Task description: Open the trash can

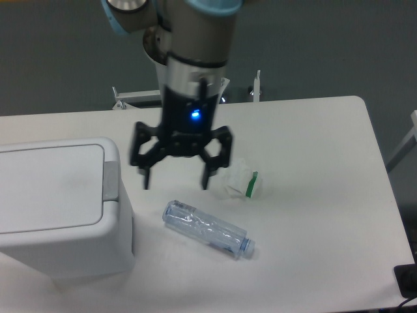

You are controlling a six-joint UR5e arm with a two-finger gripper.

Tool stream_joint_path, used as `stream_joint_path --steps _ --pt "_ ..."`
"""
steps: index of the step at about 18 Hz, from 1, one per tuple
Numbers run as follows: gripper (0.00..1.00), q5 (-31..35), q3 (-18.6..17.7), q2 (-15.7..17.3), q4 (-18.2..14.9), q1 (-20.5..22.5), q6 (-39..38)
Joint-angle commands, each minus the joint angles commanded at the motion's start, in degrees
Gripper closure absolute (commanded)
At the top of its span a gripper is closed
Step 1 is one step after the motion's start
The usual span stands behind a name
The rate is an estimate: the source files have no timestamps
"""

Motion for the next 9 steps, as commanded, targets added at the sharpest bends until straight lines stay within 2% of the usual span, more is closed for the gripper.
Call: stream_joint_path --steps 6,9 --pt "0.0 0.5 -3.1 0.4 0.6 -0.9 0.2" --pt "0.0 0.4 -3.5 0.4 0.5 -1.0 0.2"
